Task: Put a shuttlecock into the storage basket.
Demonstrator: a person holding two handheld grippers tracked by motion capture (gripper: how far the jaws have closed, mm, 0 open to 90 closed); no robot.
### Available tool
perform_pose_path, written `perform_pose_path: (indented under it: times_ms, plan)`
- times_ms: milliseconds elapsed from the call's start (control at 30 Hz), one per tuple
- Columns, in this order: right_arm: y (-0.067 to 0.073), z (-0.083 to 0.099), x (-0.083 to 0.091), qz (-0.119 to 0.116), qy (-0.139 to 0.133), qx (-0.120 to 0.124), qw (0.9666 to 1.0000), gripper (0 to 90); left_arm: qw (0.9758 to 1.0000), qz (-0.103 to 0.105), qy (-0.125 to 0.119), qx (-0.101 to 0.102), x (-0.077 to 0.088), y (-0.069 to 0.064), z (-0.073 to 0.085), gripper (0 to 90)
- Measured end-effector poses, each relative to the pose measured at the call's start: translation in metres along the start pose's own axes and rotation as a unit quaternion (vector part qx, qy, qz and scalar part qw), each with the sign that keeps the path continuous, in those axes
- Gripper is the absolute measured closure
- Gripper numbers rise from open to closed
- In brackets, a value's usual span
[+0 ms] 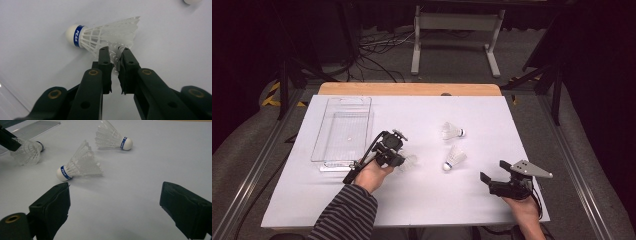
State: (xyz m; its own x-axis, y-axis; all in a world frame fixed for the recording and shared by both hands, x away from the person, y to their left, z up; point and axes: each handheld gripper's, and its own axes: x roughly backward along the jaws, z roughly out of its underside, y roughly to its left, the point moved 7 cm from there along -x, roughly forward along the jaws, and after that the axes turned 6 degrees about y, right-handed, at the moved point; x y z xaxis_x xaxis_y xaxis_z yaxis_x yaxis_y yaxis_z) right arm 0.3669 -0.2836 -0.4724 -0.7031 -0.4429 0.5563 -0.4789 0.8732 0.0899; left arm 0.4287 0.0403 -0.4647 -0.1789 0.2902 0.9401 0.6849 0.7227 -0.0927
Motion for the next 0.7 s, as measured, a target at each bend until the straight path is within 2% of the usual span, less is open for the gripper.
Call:
perform_pose_path:
  times_ms: [267,700]
  plan:
    - [0.001,0.000,0.000,-0.003,0.001,0.003,1.0000,10.4,1.0000,0.000,-0.003,-0.003,0.003,0.002,0.001,87.7]
    - [0.001,0.000,0.000,-0.002,0.002,0.004,1.0000,10.4,0.9999,0.002,-0.016,0.003,0.012,0.007,0.003,89.6]
